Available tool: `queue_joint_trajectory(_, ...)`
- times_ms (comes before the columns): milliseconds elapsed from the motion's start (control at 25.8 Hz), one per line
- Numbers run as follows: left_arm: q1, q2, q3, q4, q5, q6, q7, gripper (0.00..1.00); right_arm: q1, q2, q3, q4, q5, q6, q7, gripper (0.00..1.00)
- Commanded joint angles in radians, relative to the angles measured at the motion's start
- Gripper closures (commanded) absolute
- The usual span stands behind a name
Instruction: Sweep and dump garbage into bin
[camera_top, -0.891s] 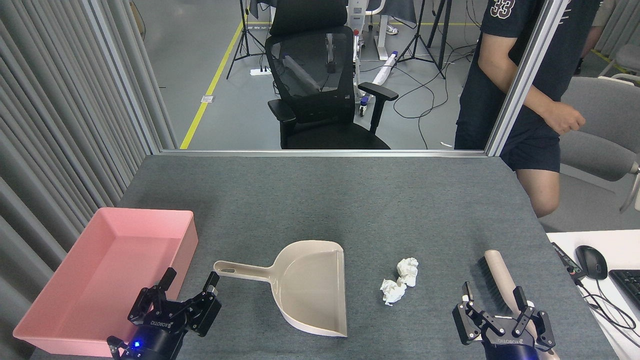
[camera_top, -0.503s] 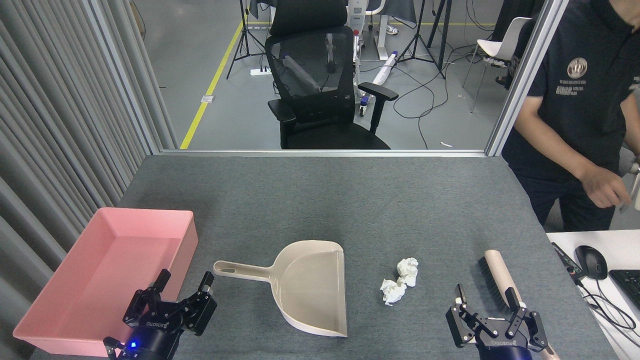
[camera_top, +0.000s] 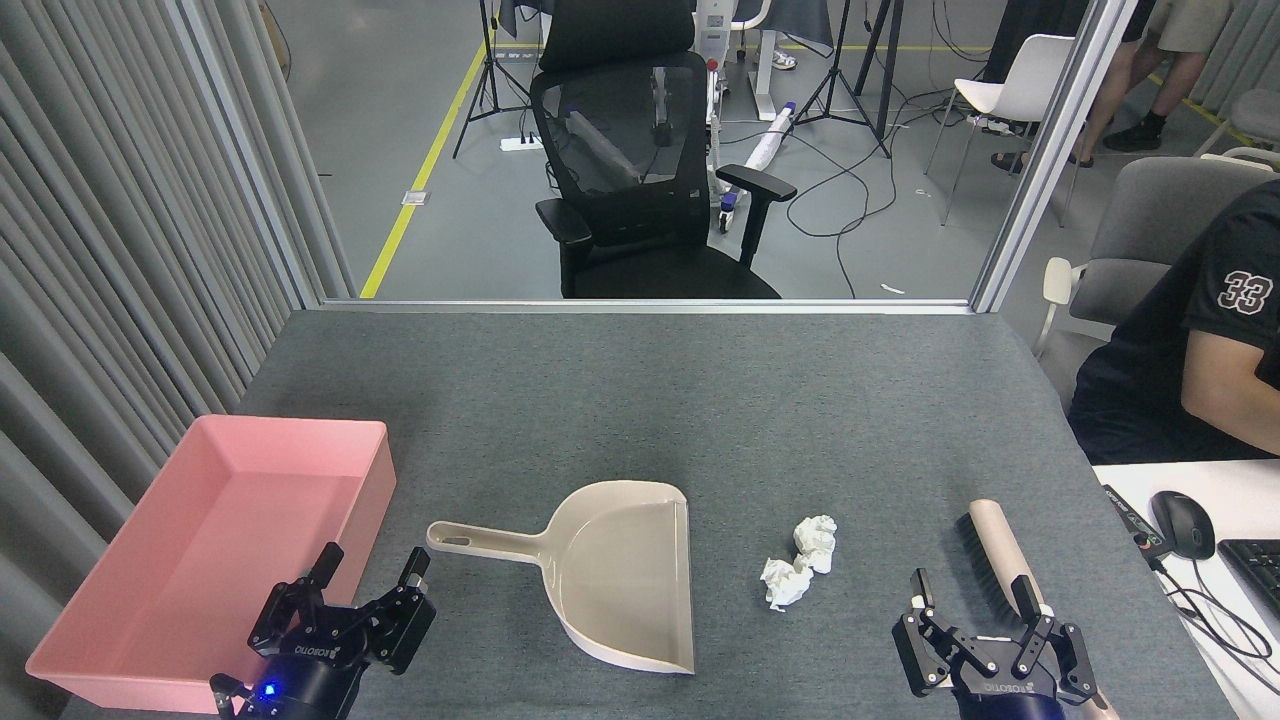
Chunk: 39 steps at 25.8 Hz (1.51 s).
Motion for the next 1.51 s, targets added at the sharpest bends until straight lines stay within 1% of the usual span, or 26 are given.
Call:
queue_joint_trajectory(0,-0.002,-0.001,0.000,0.001,-0.003,-0.003,-0.014,0.01,0.000,0.000,0.001,0.000,0.000,-0.001,0.000,0.01)
queue_joint_trajectory(891,-0.010,0.002,0.001,0.001,-0.001,-0.004,-0.019,0.01,0.005,0.000,0.012,-0.011,0.003,-0.001,0.002,0.01)
queue_joint_trajectory(1007,-0.008,0.000,0.001,0.001,-0.001,-0.004,-0.019,0.01,0.016,-0.013,0.017,-0.011,0.003,-0.026,0.000,0.01)
queue_joint_trajectory(1239,-0.008,0.000,0.000,0.010,-0.001,-0.004,-0.019,0.01,0.037,-0.023,-0.051,-0.009,-0.005,-0.115,-0.002,0.01)
queue_joint_trajectory(1355,-0.008,0.000,0.000,0.011,-0.001,-0.004,-0.019,0.01,0.052,-0.026,-0.082,-0.011,-0.005,-0.128,-0.002,0.01)
queue_joint_trajectory(1472,-0.008,-0.001,0.000,0.013,-0.001,-0.004,-0.019,0.01,0.071,-0.047,-0.112,-0.009,-0.005,-0.142,-0.002,0.01)
